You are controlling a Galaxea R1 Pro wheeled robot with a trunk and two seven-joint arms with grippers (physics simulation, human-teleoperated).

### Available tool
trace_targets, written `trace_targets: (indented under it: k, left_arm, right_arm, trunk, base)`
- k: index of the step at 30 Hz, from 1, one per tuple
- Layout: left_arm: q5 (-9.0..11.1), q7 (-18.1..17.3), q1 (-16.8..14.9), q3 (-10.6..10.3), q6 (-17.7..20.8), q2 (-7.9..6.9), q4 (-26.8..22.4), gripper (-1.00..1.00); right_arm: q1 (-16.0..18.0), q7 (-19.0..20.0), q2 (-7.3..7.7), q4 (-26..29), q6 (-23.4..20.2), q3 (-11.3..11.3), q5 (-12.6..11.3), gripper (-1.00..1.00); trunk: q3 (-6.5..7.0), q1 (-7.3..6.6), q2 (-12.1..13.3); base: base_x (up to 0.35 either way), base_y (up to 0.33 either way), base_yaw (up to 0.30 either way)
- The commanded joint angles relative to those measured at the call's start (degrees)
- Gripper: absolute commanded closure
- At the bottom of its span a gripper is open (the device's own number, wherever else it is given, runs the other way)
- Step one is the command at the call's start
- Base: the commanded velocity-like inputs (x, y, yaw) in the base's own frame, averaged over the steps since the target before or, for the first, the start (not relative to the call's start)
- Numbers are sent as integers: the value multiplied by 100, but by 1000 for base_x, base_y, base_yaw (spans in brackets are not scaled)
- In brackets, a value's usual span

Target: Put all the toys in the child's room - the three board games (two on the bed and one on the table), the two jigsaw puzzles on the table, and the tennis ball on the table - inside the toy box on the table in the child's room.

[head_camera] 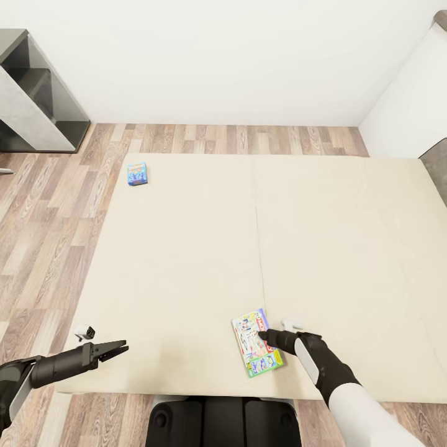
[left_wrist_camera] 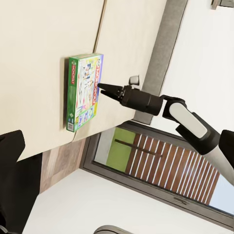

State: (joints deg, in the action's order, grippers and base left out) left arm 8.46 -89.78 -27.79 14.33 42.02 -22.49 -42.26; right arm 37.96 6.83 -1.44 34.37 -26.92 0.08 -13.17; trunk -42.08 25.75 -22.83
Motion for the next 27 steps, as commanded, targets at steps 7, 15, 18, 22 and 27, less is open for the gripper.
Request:
trace_targets:
  k: [7, 15, 18, 22, 27]
  left_arm:
    - [-2, -22, 1, -1, 63, 7, -1, -100]
    - [-2, -22, -2, -1, 62, 3, -1, -100]
    - [-2, -22, -2, -1, 62, 0, -1, -100]
    - [-5, -22, 0, -1, 65, -4, -1, -100]
    - [-3, -22, 0, -1, 63, 2, -1, -100]
  right_arm:
    - [1, 10, -25, 8, -61, 1, -12, -100]
    - [1, 11, -27, 8, -56, 2, -10, -100]
    - [1, 11, -30, 8, -52, 2, -10, -100]
    - [1, 11, -30, 8, -51, 1, -10, -100]
    - [1, 11, -31, 8, -60, 1, -13, -100]
  trunk:
    - [-6, 3, -8]
    - [-6, 3, -8]
    - [-6, 3, -8]
    - [-6, 3, -8]
    - [-6, 3, -8]
  base:
    - [0, 0, 0]
    - [0, 0, 0]
    - [0, 0, 0]
    - [0, 0, 0]
    - [0, 0, 0]
